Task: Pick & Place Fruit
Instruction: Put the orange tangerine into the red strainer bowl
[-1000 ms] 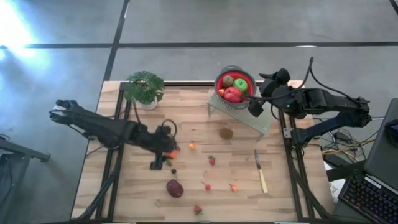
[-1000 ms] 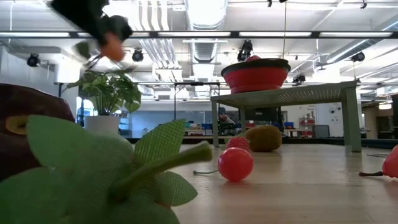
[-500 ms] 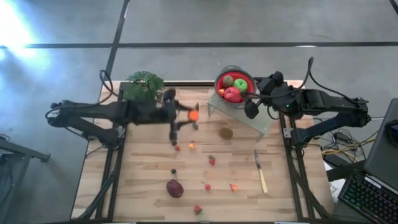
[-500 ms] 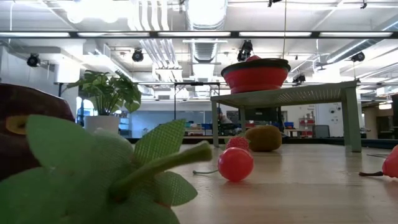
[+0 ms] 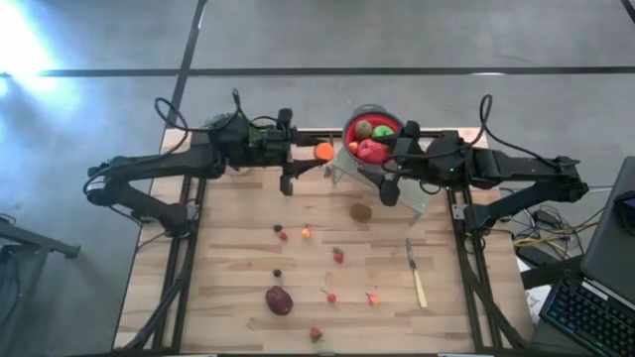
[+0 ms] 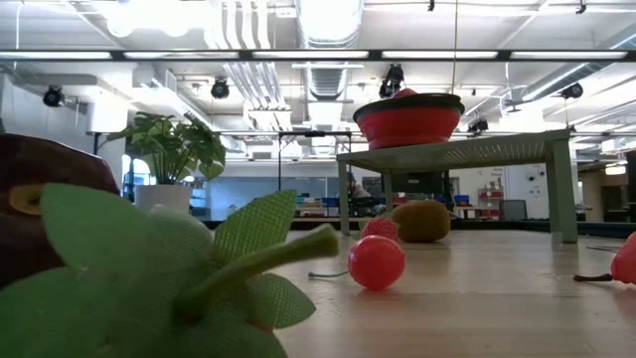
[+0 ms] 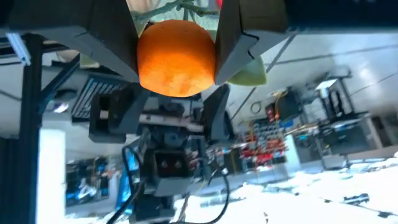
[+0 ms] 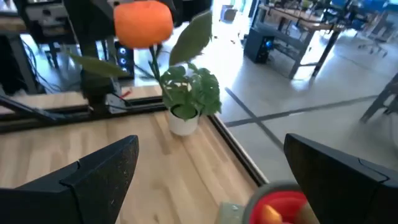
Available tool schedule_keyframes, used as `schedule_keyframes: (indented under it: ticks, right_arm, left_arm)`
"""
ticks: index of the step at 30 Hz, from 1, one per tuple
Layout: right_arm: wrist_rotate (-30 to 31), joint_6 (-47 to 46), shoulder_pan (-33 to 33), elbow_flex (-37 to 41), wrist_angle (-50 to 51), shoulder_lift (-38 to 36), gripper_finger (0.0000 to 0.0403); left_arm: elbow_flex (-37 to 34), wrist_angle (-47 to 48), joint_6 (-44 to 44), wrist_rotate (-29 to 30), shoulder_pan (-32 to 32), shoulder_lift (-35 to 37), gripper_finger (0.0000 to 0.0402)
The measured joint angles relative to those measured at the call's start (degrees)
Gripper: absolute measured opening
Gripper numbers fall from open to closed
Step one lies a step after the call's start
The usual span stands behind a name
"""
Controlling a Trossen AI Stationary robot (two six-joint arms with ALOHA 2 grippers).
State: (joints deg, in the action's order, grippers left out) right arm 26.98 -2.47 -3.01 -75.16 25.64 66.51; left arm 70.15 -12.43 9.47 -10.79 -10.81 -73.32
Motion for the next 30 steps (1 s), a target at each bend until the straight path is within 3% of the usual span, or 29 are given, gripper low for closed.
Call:
schedule_keyframes:
  ticks: [8, 17, 23, 30]
  right_arm:
    - [-3.5, 1.9, 0.4, -0.1, 0.2, 1.8, 0.0396]
    - [-3.5, 4.2, 0.4, -0.1, -1.6, 2.3, 0.0376]
    - [-3.5, 4.2, 0.4, -0.1, -1.6, 2.3, 0.0317]
    - [-3.2, 4.2, 0.4, -0.1, -1.5, 2.3, 0.0214]
  left_arm:
    - [0.1, -13.5, -4.0, -0.4, 0.0, -5.9, 0.0183]
    - [5.9, -13.5, -4.1, -0.4, 0.0, -12.6, 0.0183]
    - [9.6, -13.6, -3.8, -0.9, 0.0, -15.5, 0.0183]
    - [10.1, -13.5, -3.7, -0.9, 0.0, -15.8, 0.0184]
